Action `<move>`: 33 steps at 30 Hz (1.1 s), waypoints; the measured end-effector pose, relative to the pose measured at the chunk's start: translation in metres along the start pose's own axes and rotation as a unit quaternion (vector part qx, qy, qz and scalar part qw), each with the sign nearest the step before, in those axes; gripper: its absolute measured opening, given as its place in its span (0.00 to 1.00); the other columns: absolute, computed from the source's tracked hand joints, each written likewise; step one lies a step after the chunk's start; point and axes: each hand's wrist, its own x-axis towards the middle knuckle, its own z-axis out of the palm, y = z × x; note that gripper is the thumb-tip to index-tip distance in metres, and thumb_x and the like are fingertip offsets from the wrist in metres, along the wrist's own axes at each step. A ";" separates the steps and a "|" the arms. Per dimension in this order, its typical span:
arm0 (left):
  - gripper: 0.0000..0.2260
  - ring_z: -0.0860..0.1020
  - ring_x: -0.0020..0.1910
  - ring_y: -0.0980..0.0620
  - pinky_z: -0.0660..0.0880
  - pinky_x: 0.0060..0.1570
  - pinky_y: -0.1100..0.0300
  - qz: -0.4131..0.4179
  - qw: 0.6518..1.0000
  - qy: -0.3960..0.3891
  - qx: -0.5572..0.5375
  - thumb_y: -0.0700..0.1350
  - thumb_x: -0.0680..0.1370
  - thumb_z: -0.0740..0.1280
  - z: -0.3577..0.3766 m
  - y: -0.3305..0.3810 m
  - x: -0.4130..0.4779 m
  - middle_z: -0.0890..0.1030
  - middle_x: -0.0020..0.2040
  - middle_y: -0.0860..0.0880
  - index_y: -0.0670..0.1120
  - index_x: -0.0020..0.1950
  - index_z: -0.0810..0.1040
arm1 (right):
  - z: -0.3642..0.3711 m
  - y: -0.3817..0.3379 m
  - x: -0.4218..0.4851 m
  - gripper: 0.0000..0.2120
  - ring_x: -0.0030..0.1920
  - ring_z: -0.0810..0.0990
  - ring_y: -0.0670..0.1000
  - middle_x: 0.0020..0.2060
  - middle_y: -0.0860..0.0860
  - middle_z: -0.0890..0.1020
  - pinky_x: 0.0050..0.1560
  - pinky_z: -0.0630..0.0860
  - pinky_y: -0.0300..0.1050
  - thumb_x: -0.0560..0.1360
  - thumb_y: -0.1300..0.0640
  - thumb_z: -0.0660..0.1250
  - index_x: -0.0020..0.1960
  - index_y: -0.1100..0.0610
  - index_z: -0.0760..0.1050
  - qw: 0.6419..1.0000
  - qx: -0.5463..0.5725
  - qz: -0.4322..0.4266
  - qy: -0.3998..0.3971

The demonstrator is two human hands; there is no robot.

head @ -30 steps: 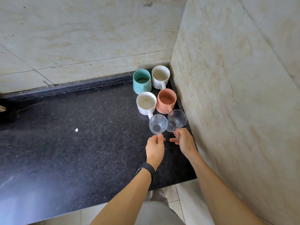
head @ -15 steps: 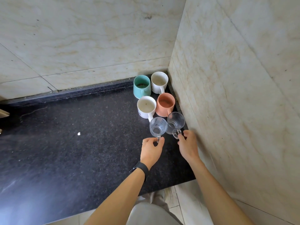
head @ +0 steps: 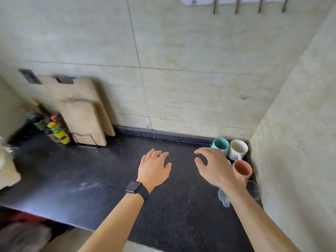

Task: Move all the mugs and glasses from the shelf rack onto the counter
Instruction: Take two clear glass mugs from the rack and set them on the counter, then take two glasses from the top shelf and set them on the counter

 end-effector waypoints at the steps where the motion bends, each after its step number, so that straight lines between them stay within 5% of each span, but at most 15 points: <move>1: 0.23 0.55 0.79 0.46 0.55 0.76 0.47 -0.019 0.999 0.041 0.011 0.57 0.82 0.58 -0.026 -0.019 -0.015 0.67 0.77 0.50 0.54 0.77 0.65 | 0.001 -0.027 0.008 0.16 0.71 0.71 0.51 0.66 0.43 0.79 0.71 0.66 0.47 0.81 0.49 0.62 0.67 0.48 0.78 0.999 -0.006 -0.041 -0.013; 6: 0.22 0.61 0.76 0.45 0.60 0.73 0.48 -0.157 0.958 0.217 0.098 0.55 0.80 0.60 -0.133 -0.117 -0.142 0.70 0.74 0.48 0.53 0.74 0.69 | 0.019 -0.176 0.001 0.18 0.74 0.67 0.50 0.70 0.44 0.77 0.72 0.63 0.46 0.82 0.48 0.61 0.70 0.48 0.76 0.966 0.005 -0.255 -0.045; 16: 0.21 0.67 0.73 0.46 0.64 0.71 0.49 -0.468 0.815 0.301 0.163 0.54 0.78 0.63 -0.207 -0.197 -0.546 0.72 0.73 0.51 0.57 0.71 0.72 | 0.090 -0.466 -0.206 0.15 0.65 0.77 0.54 0.62 0.48 0.83 0.67 0.73 0.51 0.78 0.52 0.67 0.64 0.50 0.81 0.809 0.115 -0.561 -0.132; 23: 0.23 0.59 0.77 0.47 0.58 0.75 0.46 -0.601 0.714 0.314 0.171 0.57 0.79 0.61 -0.212 -0.210 -0.788 0.67 0.76 0.49 0.58 0.74 0.67 | 0.131 -0.606 -0.405 0.18 0.68 0.75 0.52 0.65 0.47 0.81 0.71 0.69 0.50 0.79 0.49 0.65 0.68 0.48 0.78 0.696 0.137 -0.680 -0.187; 33: 0.24 0.63 0.75 0.49 0.62 0.72 0.47 -0.668 0.645 0.330 0.167 0.58 0.79 0.61 -0.242 -0.265 -1.046 0.67 0.76 0.50 0.58 0.75 0.66 | 0.192 -0.769 -0.632 0.20 0.72 0.69 0.49 0.69 0.43 0.77 0.69 0.67 0.49 0.81 0.45 0.61 0.72 0.44 0.72 0.632 0.139 -0.725 -0.236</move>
